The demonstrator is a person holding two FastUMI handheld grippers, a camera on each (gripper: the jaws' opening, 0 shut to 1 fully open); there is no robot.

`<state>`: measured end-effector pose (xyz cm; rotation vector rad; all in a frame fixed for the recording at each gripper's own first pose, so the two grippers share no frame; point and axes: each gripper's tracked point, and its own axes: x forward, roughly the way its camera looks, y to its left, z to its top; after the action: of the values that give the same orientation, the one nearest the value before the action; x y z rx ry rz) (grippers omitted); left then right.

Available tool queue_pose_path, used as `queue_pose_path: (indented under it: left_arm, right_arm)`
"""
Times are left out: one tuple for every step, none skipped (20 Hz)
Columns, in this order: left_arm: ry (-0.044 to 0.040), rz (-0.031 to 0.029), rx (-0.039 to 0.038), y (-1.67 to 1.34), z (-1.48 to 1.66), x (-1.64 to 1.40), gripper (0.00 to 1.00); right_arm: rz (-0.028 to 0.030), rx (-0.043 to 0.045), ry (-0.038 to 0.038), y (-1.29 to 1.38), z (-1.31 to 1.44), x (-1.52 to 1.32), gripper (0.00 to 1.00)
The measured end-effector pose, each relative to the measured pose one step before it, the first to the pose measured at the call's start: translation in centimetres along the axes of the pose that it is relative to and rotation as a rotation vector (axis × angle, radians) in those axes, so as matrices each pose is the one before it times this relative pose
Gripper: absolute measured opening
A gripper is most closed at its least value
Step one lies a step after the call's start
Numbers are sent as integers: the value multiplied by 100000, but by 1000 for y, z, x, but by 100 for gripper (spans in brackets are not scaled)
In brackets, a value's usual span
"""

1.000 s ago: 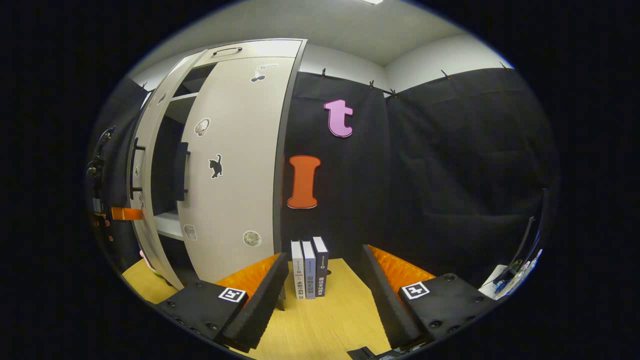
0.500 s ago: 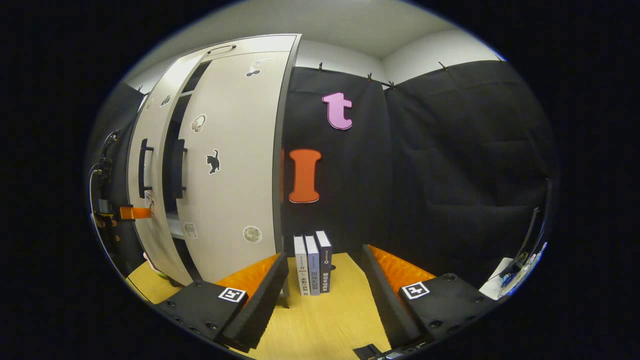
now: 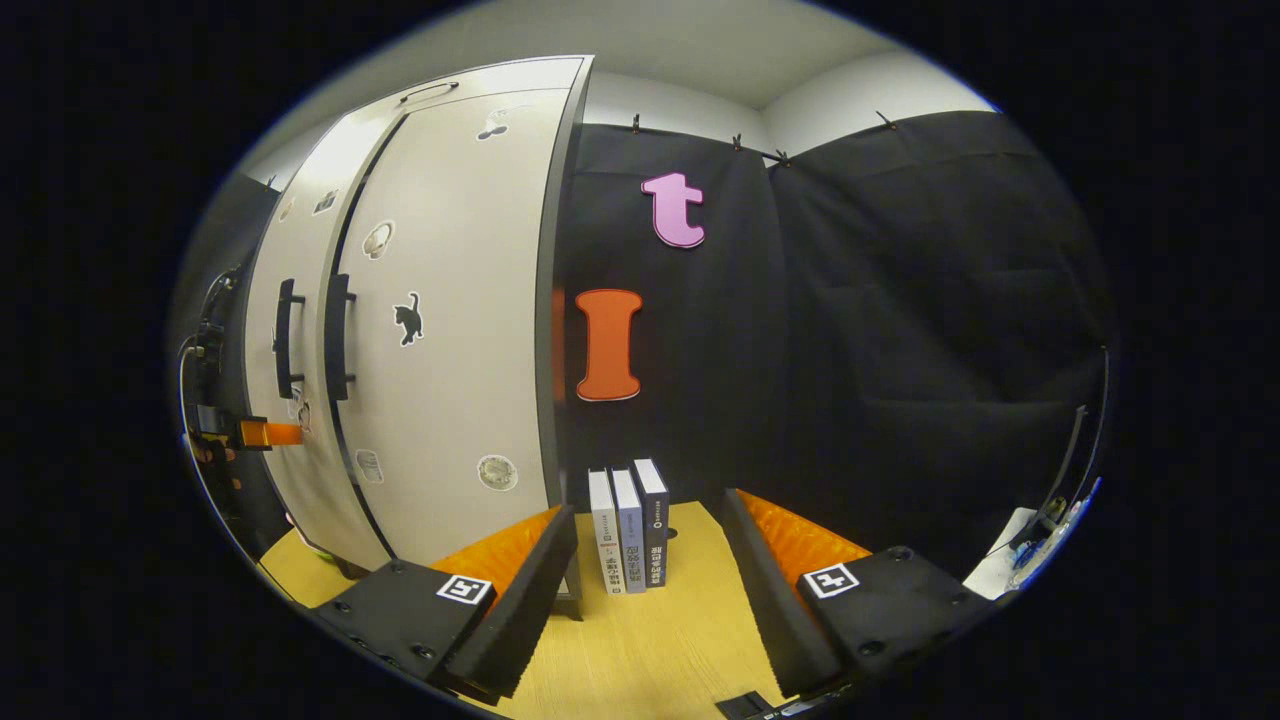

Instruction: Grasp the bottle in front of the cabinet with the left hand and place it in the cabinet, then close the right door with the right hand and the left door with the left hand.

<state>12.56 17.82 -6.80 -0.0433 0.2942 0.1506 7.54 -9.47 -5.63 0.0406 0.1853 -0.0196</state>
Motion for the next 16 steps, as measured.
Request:
queue_pose_path:
  left_arm:
    - [113, -380, -475, -56, 119, -65, 94]
    - [-451, -592, -805, -51, 77, -117, 94]
    - [-300, -462, -908, -21, 73, -114, 94]
    - [-182, -241, -721, 12, -46, 92, 94]
    - [-47, 188, -265, -6, -62, 102, 94]
    - [79, 10, 453, 1, -204, 253, 94]
    - [-285, 142, 748, 68, 150, -34, 94]
    - [-404, 327, 706, -15, 162, -73, 94]
    - [-279, 317, 563, -25, 89, -38, 94]
    - [-590, 214, 330, 36, 29, 91, 94]
    - [-1040, 159, 16, -4, 246, 10, 94]
    - [-1082, 153, -116, 11, 114, 75, 94]
    - [-913, 286, -73, 17, 225, 23, 94]
    - [-1079, 316, -162, 53, 125, 13, 94]
    - [-1352, 23, -33, -65, 245, 77, 94]
    - [-1635, -164, 133, -11, 281, 47, 94]
  right_arm:
    - [548, -81, -35, 166, 249, 167, 97]
    - [498, -267, 22, 210, 161, 90, 97]
    - [482, -388, -15, 117, 183, 127, 97]
    - [371, -384, -34, 175, 251, 34, 97]
    - [439, -268, -13, 95, 266, 59, 97]
    - [554, -152, -71, 151, 234, 2, 97]
    - [613, -183, 233, 154, 250, 13, 97]
    - [465, -186, 322, 141, 201, -75, 97]
    - [393, -23, 239, 49, 308, 45, 97]
    - [539, 171, -267, 154, 362, -74, 97]
    - [479, 118, -694, 198, 448, -87, 97]
    - [387, -71, -820, 132, 464, -113, 97]
    - [269, -391, -689, 83, 368, -146, 97]
    - [291, -626, -478, 93, 380, -185, 97]
    - [565, -447, -332, 230, 364, -150, 97]
    - [734, -171, -593, 279, 353, -215, 97]
